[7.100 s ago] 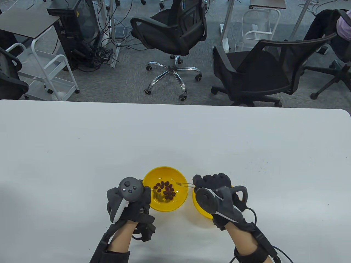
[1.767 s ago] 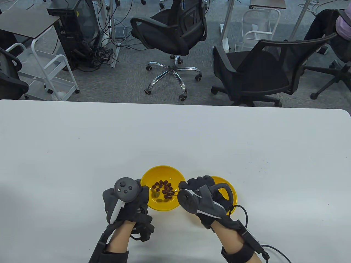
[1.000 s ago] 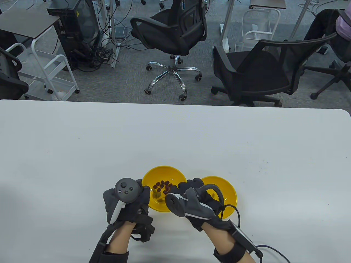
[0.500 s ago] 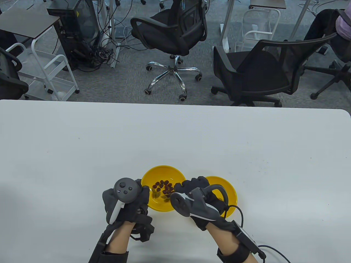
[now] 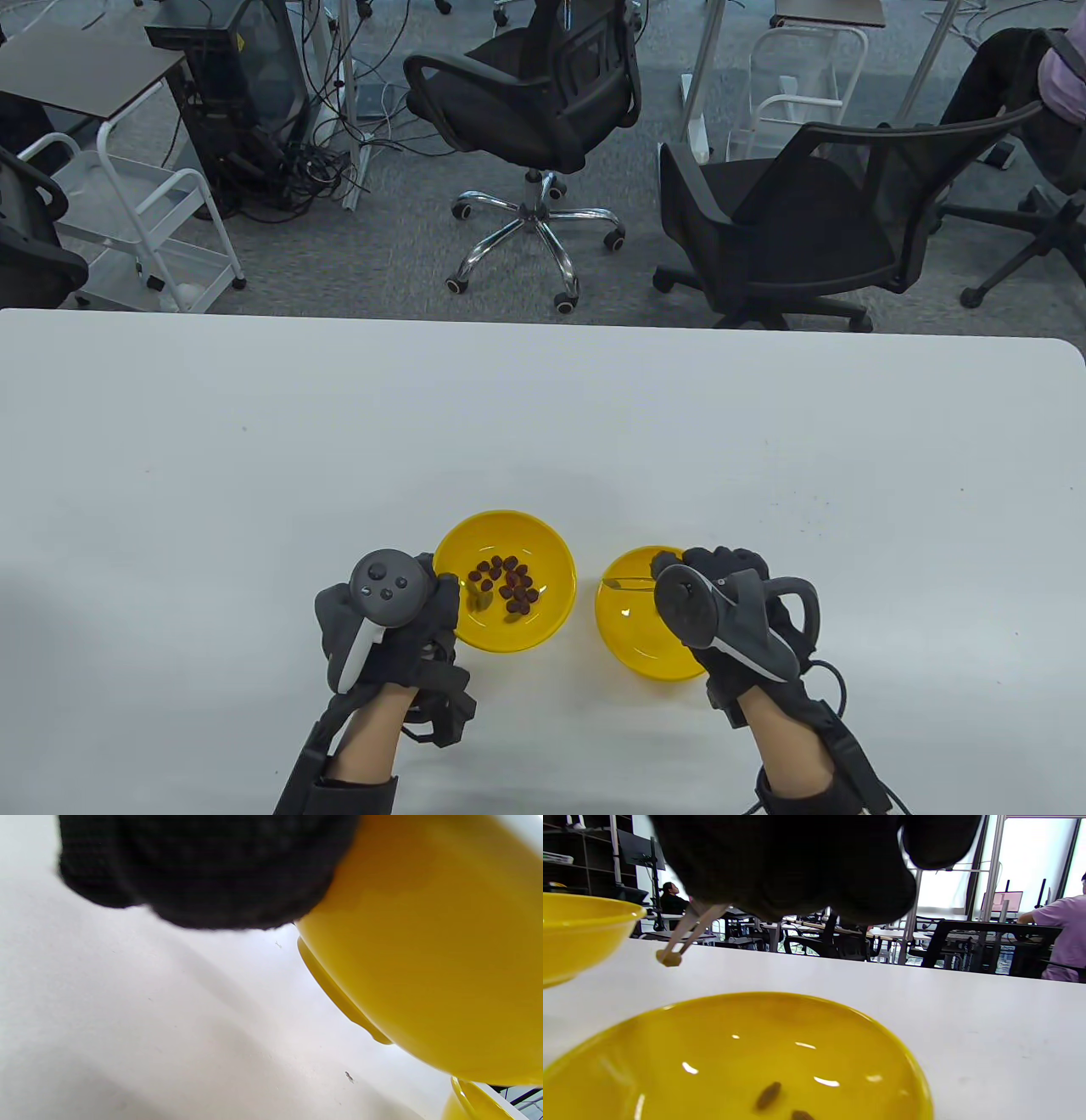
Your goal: Pick raisins with tweezers into bowl
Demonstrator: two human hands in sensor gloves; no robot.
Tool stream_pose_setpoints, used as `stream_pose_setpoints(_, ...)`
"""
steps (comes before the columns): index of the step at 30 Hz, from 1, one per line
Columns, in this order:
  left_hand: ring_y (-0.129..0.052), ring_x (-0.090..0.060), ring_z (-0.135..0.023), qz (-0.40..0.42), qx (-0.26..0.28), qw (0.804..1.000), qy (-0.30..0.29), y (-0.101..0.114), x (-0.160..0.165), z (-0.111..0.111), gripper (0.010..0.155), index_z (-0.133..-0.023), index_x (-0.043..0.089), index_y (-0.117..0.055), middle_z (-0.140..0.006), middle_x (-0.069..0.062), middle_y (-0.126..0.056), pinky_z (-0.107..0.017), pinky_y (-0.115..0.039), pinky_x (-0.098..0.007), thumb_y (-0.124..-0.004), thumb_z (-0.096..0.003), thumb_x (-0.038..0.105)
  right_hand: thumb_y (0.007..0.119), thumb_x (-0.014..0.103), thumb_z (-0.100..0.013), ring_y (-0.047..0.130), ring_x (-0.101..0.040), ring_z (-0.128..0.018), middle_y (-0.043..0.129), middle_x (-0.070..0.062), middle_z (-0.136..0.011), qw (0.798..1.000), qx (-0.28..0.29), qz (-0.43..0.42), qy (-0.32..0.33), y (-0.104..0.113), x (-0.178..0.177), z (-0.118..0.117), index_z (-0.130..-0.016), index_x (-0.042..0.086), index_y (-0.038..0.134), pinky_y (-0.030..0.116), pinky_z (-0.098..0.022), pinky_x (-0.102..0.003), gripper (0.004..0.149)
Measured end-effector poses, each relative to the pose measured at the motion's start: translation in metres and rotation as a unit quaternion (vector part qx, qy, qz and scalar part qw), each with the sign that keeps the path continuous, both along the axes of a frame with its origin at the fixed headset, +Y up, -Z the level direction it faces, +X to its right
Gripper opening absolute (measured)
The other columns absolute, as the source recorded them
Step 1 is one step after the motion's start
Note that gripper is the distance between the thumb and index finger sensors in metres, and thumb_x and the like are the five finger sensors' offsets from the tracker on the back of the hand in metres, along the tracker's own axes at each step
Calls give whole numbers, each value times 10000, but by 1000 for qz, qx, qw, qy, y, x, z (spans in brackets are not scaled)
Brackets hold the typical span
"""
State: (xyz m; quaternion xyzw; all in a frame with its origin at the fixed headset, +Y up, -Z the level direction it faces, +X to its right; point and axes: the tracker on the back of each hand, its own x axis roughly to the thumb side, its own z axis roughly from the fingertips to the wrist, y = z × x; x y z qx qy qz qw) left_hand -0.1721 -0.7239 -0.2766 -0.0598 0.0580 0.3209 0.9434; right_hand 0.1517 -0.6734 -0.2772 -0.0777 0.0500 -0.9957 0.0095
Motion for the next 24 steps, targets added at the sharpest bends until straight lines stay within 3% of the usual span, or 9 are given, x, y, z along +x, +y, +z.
stream_pose_setpoints(5, -999, -16, -79, -1, -1, 1000, -1, 0, 0, 0, 521, -943, -34, -607, -410, -33, -999, -297, -913, -349, -587, -556, 314, 843, 345, -381, 965, -184, -485, 931, -23, -637, 999, -29, 18, -24, -16, 11, -6, -814, 184, 935, 676, -615, -549, 471)
stream_pose_setpoints(11, -998, -17, -80, 0, -2, 1000, -1, 1, 0, -1, 519, -943, -33, -607, -411, -32, -999, -298, -912, -349, -586, -557, 313, 843, 348, -382, 965, -183, -491, 930, -23, -643, 998, -40, 33, -31, -21, 11, -8, -822, 185, 929, 675, -614, -549, 477)
stream_pose_setpoints(19, -999, -16, -79, 1, -1, 1000, -2, 1, -1, -1, 521, -944, -33, -606, -411, -32, -999, -298, -913, -349, -586, -557, 314, 840, 350, -384, 966, -181, -488, 928, -21, -643, 1000, -5, 22, -18, -7, 3, -3, -823, 187, 928, 679, -612, -547, 476)
stream_pose_setpoints(24, -998, -16, -80, 1, 0, 1000, -3, 1, 0, -1, 520, -944, -32, -605, -411, -32, -999, -299, -913, -349, -585, -557, 314, 834, 359, -386, 969, -173, -487, 928, -15, -644, 999, 37, -4, 23, 10, -17, 5, -827, 193, 922, 687, -608, -543, 479)
